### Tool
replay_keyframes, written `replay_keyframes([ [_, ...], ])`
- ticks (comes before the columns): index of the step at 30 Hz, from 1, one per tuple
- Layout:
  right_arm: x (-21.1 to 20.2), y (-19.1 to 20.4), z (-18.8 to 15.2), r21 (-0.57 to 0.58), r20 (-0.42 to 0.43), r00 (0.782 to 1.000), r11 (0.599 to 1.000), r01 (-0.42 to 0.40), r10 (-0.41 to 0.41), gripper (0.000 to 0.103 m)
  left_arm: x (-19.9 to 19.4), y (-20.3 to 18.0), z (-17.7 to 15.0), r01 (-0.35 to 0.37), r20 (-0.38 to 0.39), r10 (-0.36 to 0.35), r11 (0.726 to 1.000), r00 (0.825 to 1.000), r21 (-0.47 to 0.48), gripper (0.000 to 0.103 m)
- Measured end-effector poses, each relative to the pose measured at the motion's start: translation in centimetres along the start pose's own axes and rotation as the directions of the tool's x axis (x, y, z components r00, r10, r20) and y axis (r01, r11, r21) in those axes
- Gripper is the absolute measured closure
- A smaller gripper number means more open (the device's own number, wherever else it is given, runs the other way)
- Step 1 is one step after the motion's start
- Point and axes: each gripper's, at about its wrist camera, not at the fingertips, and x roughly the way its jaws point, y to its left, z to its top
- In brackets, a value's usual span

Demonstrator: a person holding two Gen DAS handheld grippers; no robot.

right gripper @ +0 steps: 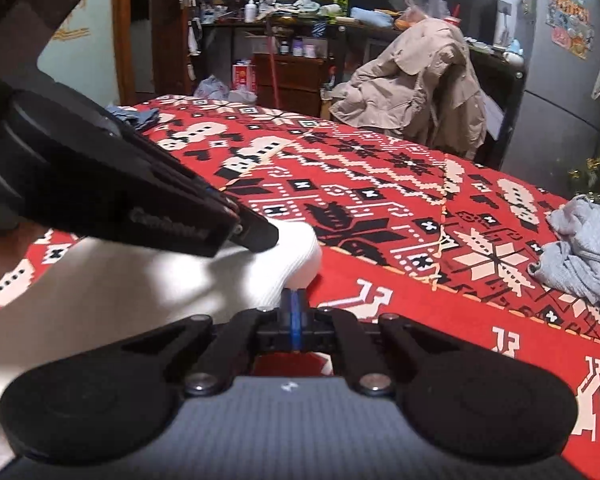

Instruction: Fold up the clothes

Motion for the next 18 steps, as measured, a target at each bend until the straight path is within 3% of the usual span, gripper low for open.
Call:
replay_keyframes([
  [5,0.8,-1.2,0.1,0.051,0.003,1.000,0.999,0.006,-0.007,0.100,-0.6,-0.2,-0.5,0.006,0.003,-0.006,1.000,1.000,-0.004,0.101],
  [13,-2.7,1.1,-1.9,-0.015,0.012,1.000,1.000,-0.026,0.027,0.101,-2.3,-1.4,-2.4,0.039,-0.023,-0.039,0.999,0.999,-0.001,0.101],
  [18,-1.8,0.2,-1.6,0.041,0.014,1.000,0.999,-0.015,0.014,0.100,-2.6,-1.8,-3.1,0.032,-0.026,-0.032,0.999,0.999,0.005,0.101],
])
